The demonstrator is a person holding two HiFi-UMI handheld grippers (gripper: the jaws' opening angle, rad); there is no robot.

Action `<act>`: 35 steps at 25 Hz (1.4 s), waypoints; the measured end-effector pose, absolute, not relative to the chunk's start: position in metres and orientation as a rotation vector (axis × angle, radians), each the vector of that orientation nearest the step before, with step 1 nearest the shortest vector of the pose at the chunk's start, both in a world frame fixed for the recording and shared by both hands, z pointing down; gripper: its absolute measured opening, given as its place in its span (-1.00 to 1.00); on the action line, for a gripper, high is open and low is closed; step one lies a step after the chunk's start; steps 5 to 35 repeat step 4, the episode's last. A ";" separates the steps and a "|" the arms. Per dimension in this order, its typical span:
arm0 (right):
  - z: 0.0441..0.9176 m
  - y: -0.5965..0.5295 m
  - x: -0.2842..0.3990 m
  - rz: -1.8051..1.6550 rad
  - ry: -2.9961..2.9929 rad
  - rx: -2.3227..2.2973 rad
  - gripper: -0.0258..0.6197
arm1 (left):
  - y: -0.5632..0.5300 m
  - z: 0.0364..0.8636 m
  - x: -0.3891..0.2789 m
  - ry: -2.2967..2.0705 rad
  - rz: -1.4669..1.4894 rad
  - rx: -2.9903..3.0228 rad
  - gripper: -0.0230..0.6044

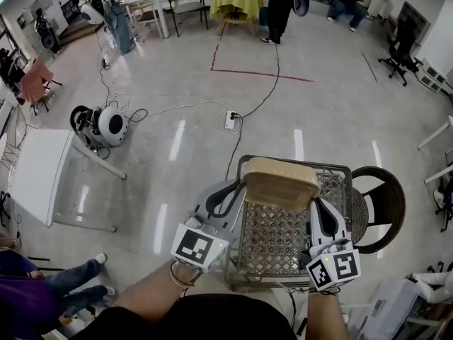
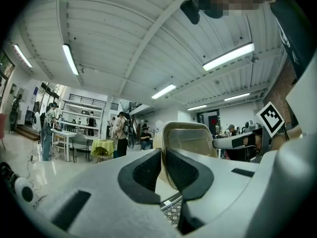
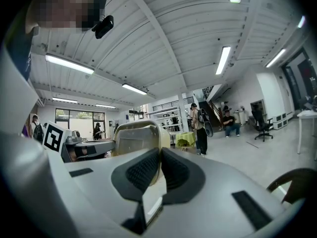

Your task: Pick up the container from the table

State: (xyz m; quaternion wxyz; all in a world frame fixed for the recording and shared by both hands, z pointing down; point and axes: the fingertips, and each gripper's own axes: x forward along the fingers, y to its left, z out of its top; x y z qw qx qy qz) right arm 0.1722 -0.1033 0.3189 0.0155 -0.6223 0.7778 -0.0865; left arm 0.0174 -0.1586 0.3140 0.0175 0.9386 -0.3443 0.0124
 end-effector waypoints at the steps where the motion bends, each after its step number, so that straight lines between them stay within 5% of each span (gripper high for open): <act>1: 0.318 -0.104 0.172 -0.271 2.419 -1.935 -0.84 | -0.160 0.314 0.017 -1.068 0.045 2.920 -0.81; 35: 0.316 -0.107 0.170 -0.274 2.417 -1.935 -0.84 | -0.164 0.310 0.016 -1.068 0.036 2.941 -0.81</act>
